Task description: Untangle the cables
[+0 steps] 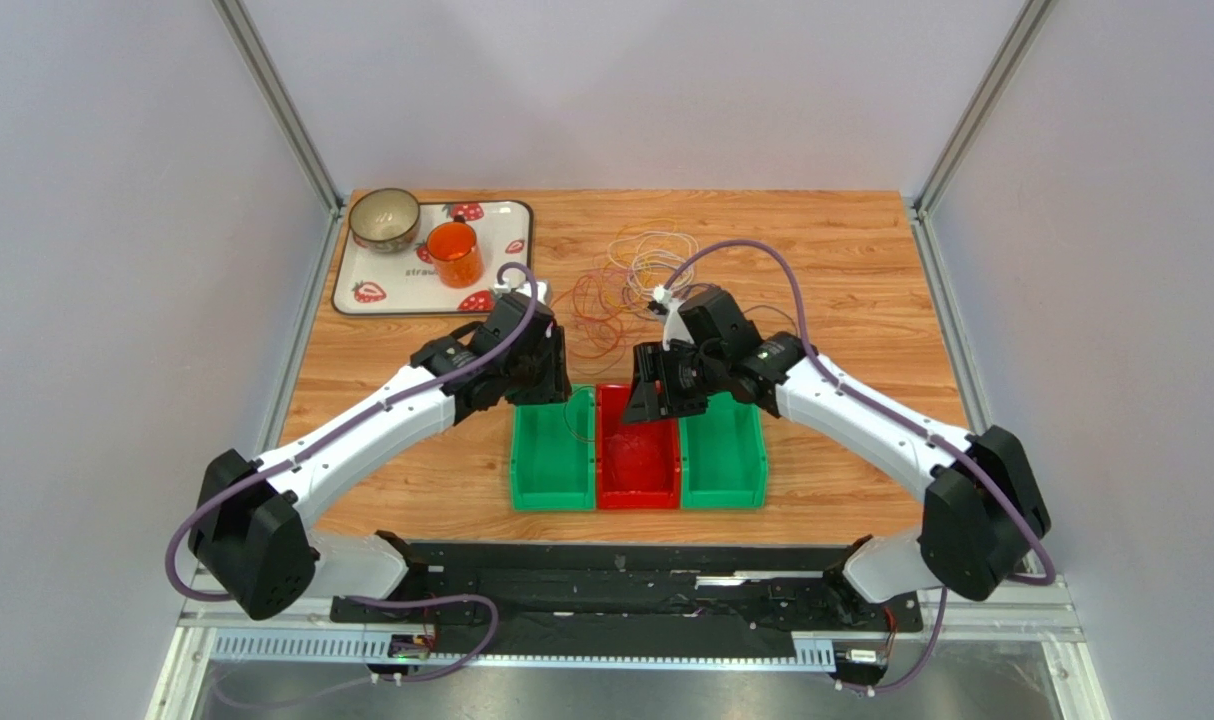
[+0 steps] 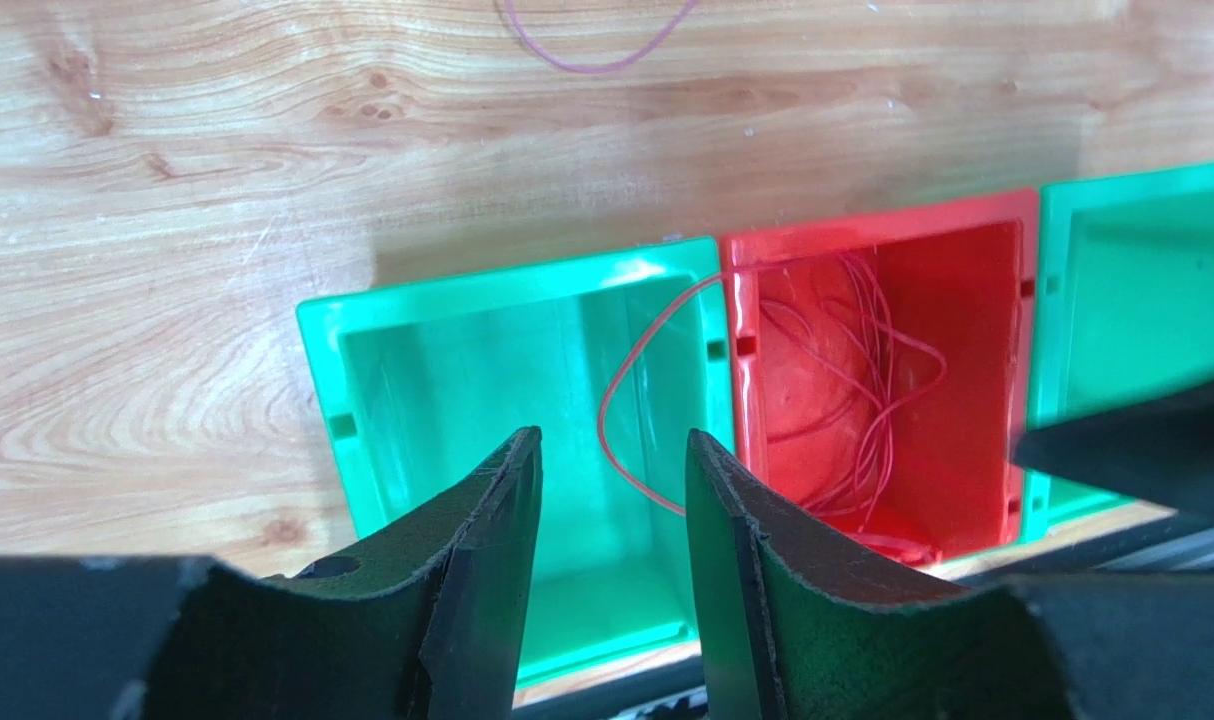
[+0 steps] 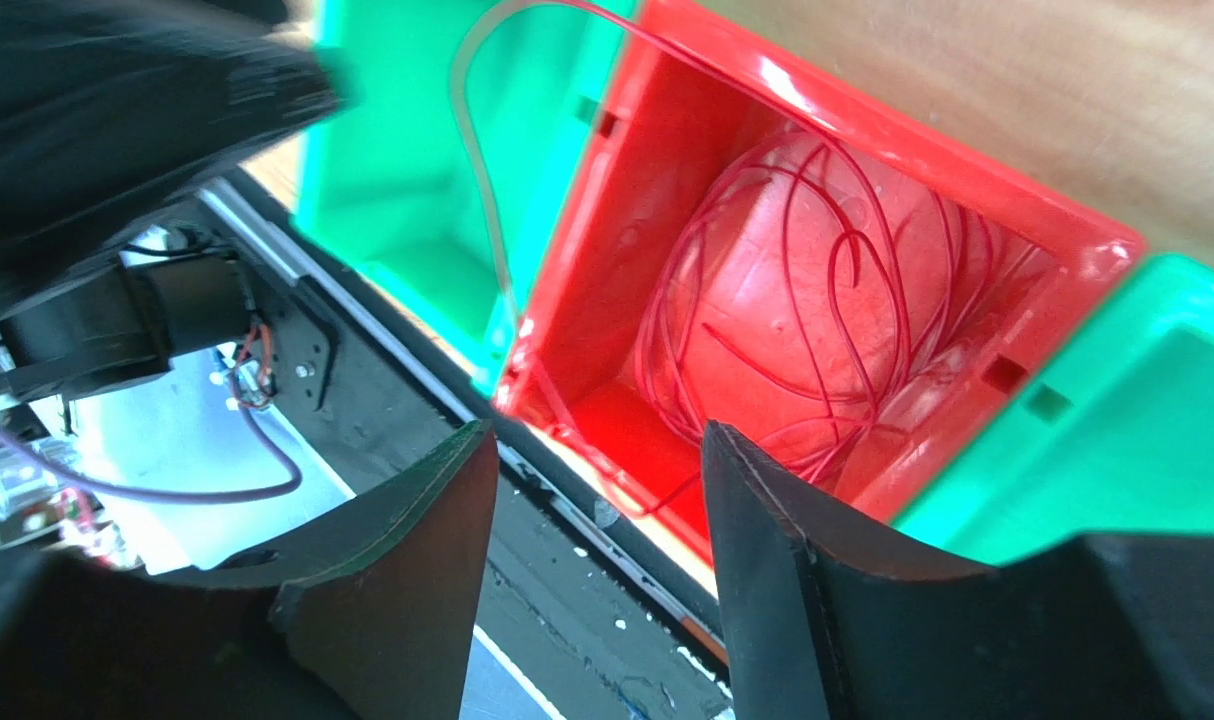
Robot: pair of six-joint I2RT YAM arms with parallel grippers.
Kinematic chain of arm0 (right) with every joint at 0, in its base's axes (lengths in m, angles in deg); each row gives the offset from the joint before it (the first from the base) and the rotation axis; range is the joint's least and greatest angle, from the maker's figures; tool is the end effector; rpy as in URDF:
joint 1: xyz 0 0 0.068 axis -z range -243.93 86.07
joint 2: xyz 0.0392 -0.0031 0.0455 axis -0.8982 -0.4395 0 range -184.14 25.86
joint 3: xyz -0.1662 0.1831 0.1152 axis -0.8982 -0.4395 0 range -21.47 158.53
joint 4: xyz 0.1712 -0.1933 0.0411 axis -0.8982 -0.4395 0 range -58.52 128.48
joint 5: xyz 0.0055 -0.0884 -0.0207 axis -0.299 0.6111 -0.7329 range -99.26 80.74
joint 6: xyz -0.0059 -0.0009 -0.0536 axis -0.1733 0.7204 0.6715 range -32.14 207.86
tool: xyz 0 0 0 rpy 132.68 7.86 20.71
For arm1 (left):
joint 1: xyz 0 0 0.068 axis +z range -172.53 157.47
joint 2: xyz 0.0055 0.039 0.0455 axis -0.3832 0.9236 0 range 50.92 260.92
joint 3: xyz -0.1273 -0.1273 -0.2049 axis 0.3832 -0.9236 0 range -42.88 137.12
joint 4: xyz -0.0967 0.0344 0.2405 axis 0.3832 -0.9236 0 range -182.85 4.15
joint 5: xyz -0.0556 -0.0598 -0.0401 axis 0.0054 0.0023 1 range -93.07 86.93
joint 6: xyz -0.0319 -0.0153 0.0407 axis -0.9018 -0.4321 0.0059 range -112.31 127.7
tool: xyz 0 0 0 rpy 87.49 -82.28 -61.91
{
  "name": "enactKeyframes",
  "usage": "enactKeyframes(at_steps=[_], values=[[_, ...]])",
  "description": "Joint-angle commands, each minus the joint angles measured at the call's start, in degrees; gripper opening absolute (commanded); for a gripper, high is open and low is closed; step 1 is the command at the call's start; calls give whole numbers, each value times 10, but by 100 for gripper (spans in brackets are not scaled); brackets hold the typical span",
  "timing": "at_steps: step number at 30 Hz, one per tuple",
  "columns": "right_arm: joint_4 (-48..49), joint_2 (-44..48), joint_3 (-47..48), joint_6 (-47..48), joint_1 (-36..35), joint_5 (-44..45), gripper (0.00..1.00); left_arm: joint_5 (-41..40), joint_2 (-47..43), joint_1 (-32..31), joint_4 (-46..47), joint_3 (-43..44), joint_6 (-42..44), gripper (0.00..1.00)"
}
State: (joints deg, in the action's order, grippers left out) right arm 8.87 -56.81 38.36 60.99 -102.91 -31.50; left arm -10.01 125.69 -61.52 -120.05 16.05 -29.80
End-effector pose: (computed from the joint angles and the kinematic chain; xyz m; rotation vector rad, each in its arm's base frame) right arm 0.2253 0.1996 0.2507 -0.4548 2.6123 0.9252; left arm 0.2150 -0.1684 0.2752 -0.0225 2.4866 -0.4412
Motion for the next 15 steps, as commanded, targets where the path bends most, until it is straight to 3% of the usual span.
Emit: enactKeyframes(at_steps=[1,6,15], values=[[-63,45,41,38,-3,33,57,11,18,7,55,-16,-33,49],[-81,73,34,51,-3,69,58,25,47,8,73,-22,-43,46],[-73,71,21,47,-3,60,57,18,74,9,73,-23,-54,40]])
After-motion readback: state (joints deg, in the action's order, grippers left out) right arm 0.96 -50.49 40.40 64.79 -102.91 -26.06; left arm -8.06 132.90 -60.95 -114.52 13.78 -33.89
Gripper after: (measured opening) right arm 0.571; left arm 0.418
